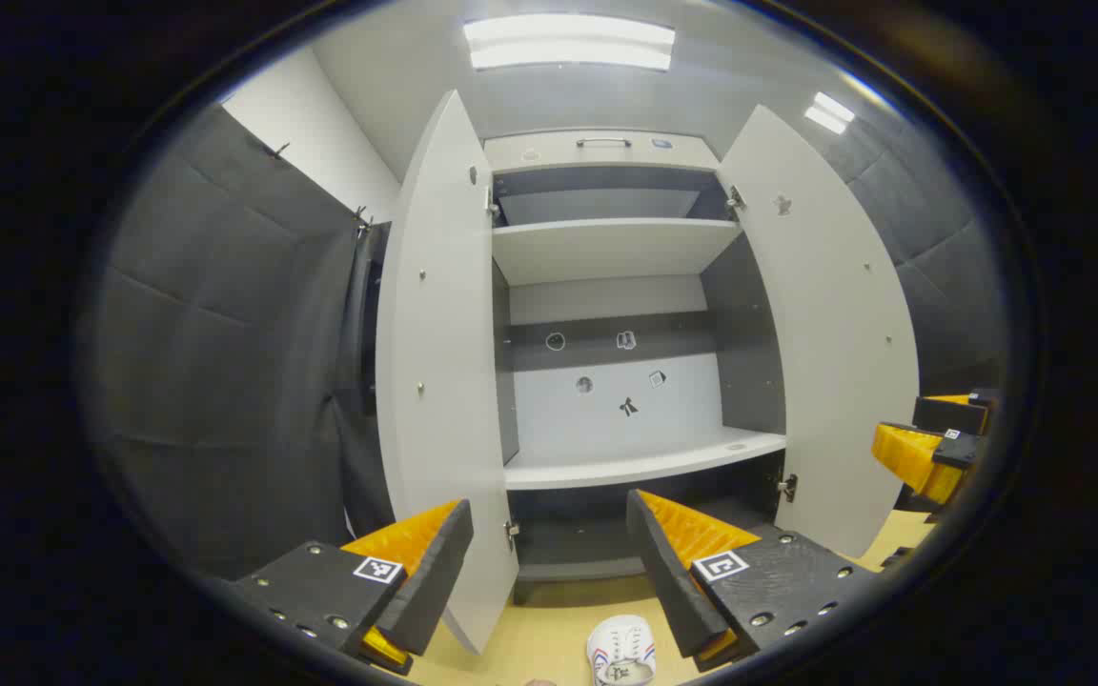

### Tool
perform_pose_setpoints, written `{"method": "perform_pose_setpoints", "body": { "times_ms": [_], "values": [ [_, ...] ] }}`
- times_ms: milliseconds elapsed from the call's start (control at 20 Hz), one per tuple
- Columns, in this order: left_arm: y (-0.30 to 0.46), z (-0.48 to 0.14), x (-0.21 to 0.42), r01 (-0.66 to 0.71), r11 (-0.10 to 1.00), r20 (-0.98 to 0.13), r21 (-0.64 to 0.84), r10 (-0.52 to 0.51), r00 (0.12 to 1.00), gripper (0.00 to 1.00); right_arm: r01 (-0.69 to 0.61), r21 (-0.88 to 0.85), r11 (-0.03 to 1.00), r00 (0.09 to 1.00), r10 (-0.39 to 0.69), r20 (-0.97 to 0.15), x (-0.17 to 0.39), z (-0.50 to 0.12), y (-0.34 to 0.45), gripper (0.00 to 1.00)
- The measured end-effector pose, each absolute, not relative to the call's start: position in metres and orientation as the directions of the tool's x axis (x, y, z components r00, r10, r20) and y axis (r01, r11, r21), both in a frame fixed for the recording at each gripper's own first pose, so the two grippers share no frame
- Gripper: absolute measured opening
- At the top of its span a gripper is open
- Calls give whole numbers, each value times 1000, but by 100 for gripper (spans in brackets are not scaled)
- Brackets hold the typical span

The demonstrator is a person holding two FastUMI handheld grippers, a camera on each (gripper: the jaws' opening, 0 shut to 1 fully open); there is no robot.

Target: Grab one shoe with the right hand and put it into the shoe cabinet, grab the other shoe with the left hand and put it into the shoe cabinet; then close the right door with the right hand and the left door with the left hand.

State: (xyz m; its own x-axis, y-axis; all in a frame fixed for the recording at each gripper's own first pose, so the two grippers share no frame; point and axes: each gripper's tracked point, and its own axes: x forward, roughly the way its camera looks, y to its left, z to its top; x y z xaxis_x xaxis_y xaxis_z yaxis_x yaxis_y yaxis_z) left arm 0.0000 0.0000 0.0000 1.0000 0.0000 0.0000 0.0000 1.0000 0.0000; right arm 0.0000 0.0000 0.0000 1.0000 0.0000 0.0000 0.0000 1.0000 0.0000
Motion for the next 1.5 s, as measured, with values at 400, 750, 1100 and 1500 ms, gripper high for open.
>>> {"method": "perform_pose_setpoints", "body": {
  "times_ms": [400,750,1100,1500],
  "values": [
    [5,2,1,-20,1000,2,-1,20,1000,94,-15,2,1000,1000,15,-10,5,-3,3,97],
    [10,8,-1,-43,999,7,10,43,999,94,-34,11,999,999,34,-12,9,-5,4,97],
    [20,15,-7,-89,996,26,25,89,996,94,-62,-19,998,995,60,-78,28,-30,13,97],
    [49,18,-25,-165,985,30,56,164,986,94,-128,-45,991,959,112,-260,51,-93,33,97]
  ]
}}
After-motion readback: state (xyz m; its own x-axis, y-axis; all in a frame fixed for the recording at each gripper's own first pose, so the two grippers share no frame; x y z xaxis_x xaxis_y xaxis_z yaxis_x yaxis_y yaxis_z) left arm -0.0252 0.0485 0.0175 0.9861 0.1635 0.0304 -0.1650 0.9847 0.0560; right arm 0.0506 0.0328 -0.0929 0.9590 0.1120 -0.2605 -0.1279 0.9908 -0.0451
